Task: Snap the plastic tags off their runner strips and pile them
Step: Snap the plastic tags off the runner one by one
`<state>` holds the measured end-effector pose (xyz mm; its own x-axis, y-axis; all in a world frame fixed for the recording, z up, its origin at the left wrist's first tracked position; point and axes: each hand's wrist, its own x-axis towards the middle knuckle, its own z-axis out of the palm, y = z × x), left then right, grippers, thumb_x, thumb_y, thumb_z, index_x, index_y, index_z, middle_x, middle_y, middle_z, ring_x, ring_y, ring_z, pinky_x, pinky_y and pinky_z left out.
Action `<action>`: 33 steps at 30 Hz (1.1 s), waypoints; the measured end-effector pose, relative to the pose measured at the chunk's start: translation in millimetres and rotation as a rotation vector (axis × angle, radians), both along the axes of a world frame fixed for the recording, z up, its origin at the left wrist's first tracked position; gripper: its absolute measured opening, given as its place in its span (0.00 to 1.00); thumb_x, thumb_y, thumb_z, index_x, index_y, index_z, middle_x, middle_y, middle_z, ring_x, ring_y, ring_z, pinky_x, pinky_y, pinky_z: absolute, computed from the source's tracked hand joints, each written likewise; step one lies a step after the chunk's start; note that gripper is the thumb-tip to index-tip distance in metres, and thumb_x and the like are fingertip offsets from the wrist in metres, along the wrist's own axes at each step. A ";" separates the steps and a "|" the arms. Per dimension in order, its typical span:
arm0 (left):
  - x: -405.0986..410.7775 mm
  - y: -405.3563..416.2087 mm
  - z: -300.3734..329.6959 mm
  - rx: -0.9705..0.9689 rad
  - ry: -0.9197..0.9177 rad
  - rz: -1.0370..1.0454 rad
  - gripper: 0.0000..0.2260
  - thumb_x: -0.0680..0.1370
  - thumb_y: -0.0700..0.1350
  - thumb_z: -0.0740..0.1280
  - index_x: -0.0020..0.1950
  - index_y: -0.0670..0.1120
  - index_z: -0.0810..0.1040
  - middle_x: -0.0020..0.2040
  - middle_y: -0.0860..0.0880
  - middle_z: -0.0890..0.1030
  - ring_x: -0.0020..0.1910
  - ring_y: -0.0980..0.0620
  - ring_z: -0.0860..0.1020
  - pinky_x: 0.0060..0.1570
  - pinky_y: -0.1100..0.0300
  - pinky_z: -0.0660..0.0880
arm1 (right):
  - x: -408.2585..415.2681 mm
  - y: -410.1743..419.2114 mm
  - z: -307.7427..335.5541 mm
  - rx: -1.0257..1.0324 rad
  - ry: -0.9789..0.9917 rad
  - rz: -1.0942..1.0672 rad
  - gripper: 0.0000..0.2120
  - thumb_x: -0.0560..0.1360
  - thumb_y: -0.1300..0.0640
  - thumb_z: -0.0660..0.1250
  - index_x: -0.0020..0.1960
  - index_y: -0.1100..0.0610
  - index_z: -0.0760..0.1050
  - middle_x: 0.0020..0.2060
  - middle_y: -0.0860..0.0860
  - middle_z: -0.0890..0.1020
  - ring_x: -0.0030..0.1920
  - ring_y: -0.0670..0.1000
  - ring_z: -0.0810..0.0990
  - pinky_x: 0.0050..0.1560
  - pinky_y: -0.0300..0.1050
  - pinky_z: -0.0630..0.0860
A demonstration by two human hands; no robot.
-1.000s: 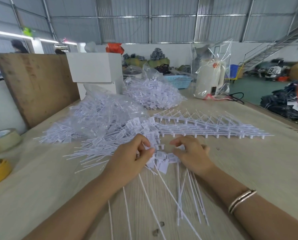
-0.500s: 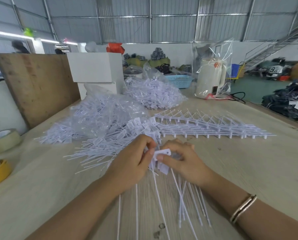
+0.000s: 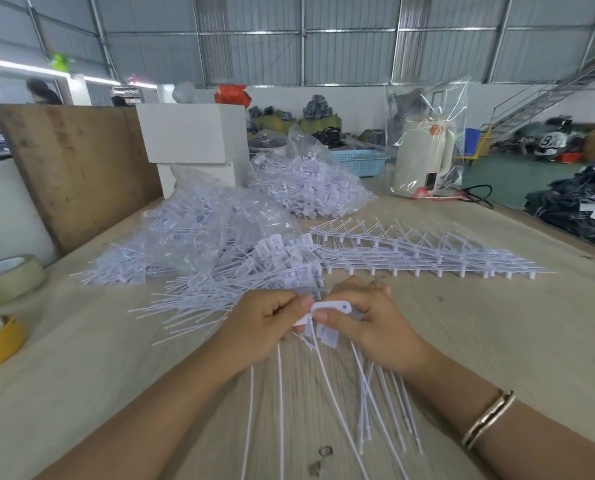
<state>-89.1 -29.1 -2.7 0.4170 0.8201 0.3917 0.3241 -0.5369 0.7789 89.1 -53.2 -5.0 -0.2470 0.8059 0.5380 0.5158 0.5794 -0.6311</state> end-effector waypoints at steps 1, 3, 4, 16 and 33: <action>1.3 -0.6 0.6 -0.021 -0.039 0.000 0.17 0.73 0.56 0.60 0.33 0.46 0.78 0.23 0.57 0.75 0.24 0.62 0.71 0.29 0.69 0.67 | -1.1 0.6 0.4 0.007 0.045 0.012 0.07 0.72 0.49 0.67 0.36 0.40 0.78 0.30 0.36 0.77 0.41 0.38 0.73 0.52 0.46 0.59; 3.8 -1.9 0.8 -0.048 -0.119 -0.006 0.15 0.73 0.55 0.60 0.32 0.49 0.78 0.22 0.55 0.74 0.23 0.62 0.71 0.29 0.72 0.66 | -2.0 0.4 0.7 0.009 0.156 0.067 0.10 0.72 0.53 0.67 0.36 0.39 0.79 0.30 0.38 0.78 0.38 0.39 0.74 0.48 0.41 0.65; 5.0 -2.7 0.5 -0.060 -0.153 -0.010 0.15 0.73 0.55 0.60 0.32 0.49 0.79 0.23 0.54 0.74 0.23 0.62 0.71 0.29 0.73 0.66 | -1.8 -0.4 0.9 0.007 0.193 0.087 0.13 0.72 0.55 0.67 0.37 0.37 0.79 0.30 0.39 0.78 0.37 0.40 0.74 0.46 0.41 0.66; -2.8 0.4 5.2 -0.002 -0.167 0.063 0.20 0.80 0.50 0.59 0.27 0.51 0.67 0.25 0.55 0.69 0.26 0.60 0.68 0.31 0.72 0.64 | 13.7 0.0 7.6 -0.230 0.487 -0.099 0.07 0.72 0.53 0.69 0.35 0.50 0.79 0.39 0.51 0.80 0.47 0.47 0.77 0.54 0.44 0.69; 0.2 -6.8 0.8 0.327 0.198 -0.025 0.16 0.69 0.40 0.55 0.50 0.59 0.64 0.37 0.63 0.73 0.31 0.62 0.70 0.32 0.70 0.62 | -8.7 -4.9 1.1 -0.043 -0.271 -0.182 0.17 0.72 0.34 0.55 0.46 0.41 0.78 0.46 0.39 0.76 0.54 0.38 0.66 0.53 0.45 0.52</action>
